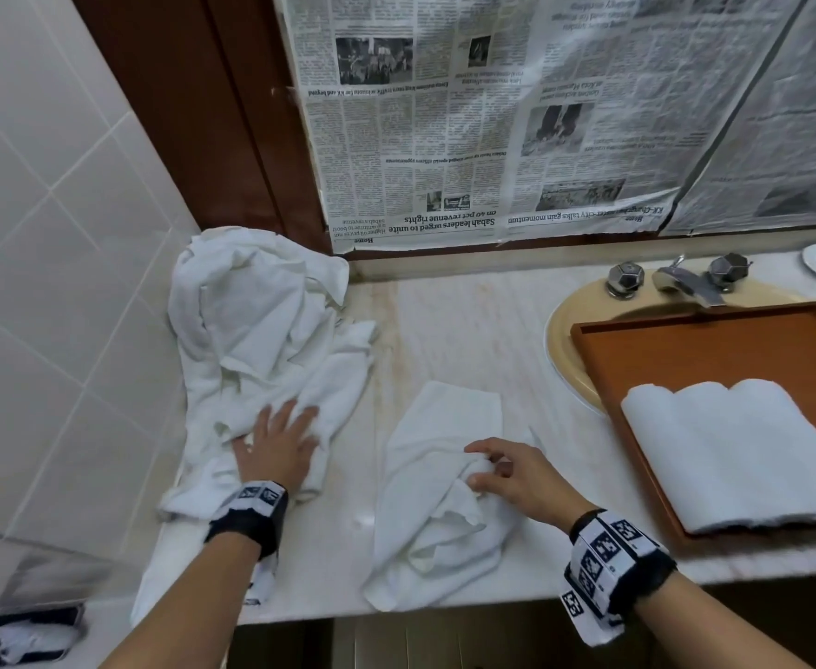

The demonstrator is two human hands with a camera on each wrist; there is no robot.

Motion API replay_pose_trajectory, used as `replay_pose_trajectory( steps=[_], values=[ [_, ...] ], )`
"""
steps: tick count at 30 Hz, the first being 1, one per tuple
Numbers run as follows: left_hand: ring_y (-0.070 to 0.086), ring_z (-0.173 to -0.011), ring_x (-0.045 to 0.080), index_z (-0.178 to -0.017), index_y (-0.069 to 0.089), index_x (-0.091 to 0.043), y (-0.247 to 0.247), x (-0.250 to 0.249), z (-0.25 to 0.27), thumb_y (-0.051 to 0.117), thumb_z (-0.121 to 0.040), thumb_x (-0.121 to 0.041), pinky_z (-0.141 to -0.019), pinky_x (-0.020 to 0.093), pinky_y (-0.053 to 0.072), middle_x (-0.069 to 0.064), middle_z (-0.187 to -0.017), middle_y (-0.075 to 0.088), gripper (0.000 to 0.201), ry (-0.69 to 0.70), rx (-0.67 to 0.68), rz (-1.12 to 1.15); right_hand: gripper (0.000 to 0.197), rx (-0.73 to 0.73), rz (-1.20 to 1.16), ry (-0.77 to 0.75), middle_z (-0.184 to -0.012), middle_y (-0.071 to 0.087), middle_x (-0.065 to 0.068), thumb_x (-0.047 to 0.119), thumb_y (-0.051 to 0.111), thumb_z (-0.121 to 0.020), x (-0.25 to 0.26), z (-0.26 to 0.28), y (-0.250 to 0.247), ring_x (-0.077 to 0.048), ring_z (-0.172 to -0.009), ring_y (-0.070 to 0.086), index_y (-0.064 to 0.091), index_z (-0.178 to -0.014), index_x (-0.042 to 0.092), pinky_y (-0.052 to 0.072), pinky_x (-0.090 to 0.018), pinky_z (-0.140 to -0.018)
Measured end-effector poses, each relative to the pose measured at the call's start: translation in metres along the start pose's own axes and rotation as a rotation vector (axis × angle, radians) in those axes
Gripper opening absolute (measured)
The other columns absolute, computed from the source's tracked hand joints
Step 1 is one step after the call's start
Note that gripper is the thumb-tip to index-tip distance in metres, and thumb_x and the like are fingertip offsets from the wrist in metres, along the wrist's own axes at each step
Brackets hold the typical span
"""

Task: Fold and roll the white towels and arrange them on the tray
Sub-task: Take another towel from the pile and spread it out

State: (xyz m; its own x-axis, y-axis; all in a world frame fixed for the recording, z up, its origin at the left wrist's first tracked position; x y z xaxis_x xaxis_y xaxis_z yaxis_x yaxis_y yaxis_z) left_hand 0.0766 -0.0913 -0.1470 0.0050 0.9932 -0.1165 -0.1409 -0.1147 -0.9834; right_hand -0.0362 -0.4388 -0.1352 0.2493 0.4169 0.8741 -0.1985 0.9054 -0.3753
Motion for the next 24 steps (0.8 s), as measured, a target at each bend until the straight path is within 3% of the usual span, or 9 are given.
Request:
replay_pose_trajectory(
  steps=[6,11,16,19,22,24],
  values=[
    [0.019,-0.148,0.020,-0.148,0.033,-0.049,-0.009,0.056,-0.027,0.049,-0.097,-0.050,-0.111,0.061,0.025,-0.014,-0.159,0.026,0.054,-0.002,-0.022,-0.002,0.035,0.000,-0.025,-0.010,-0.099,0.064,0.000,0.029,0.083,-0.078,0.005,-0.010,0.007,-0.023,-0.085,0.064,0.070,-0.109,0.039,0.051,-0.032,-0.087],
    [0.017,-0.147,0.024,-0.148,0.037,-0.045,-0.011,0.070,-0.043,0.052,-0.097,-0.048,-0.113,0.062,0.022,-0.009,-0.160,0.025,0.054,-0.066,-0.016,0.060,0.035,-0.024,-0.037,-0.019,-0.097,0.063,0.004,0.026,0.082,-0.080,0.011,-0.015,0.009,-0.009,-0.075,0.060,0.069,-0.110,0.038,0.049,-0.022,-0.080],
    [0.021,-0.145,0.024,-0.144,0.042,-0.045,-0.013,0.060,-0.039,0.061,-0.092,-0.047,-0.110,0.064,0.025,-0.010,-0.156,0.029,0.056,-0.031,-0.031,0.096,0.040,-0.066,-0.014,-0.030,-0.093,0.059,0.005,0.022,0.080,-0.082,0.015,-0.005,0.008,0.000,-0.064,0.052,0.066,-0.119,0.034,0.044,-0.013,-0.071],
    [0.022,-0.146,0.020,-0.143,0.045,-0.044,-0.011,0.054,-0.025,0.066,-0.088,-0.047,-0.110,0.060,0.026,-0.010,-0.156,0.032,0.058,0.007,-0.061,0.135,0.049,-0.072,0.031,-0.050,-0.100,0.060,0.007,0.023,0.080,-0.081,0.020,0.004,0.006,0.000,-0.066,0.051,0.063,-0.126,0.033,0.044,-0.015,-0.074],
    [0.029,-0.144,0.022,-0.137,0.055,-0.037,-0.015,0.048,-0.006,0.072,-0.085,-0.042,-0.109,0.061,0.028,-0.006,-0.153,0.039,0.055,0.044,-0.144,0.199,0.061,-0.086,0.089,-0.078,-0.114,0.059,0.010,0.027,0.081,-0.081,0.024,0.011,0.002,-0.004,-0.078,0.056,0.055,-0.135,0.034,0.048,-0.020,-0.083],
    [0.036,-0.140,0.023,-0.134,0.058,-0.031,-0.024,0.038,0.011,0.074,-0.084,-0.037,-0.107,0.063,0.031,-0.002,-0.150,0.044,0.053,0.073,-0.213,0.249,0.063,-0.111,0.100,-0.085,-0.118,0.057,0.010,0.028,0.081,-0.080,0.027,0.018,-0.001,-0.009,-0.083,0.059,0.052,-0.137,0.033,0.048,-0.016,-0.081]
  ],
)
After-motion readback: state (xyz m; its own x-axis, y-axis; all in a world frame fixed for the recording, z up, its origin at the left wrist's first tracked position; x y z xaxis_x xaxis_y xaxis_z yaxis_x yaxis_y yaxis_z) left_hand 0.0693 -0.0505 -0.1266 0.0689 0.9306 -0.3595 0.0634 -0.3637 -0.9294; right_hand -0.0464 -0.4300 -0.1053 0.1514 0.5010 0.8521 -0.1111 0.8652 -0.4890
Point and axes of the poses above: each hand's wrist, its own z-axis away from the middle knuckle, its own y-axis out of the palm, x = y × z, the point moved 10 cm from there along -z, towards the middle knuckle
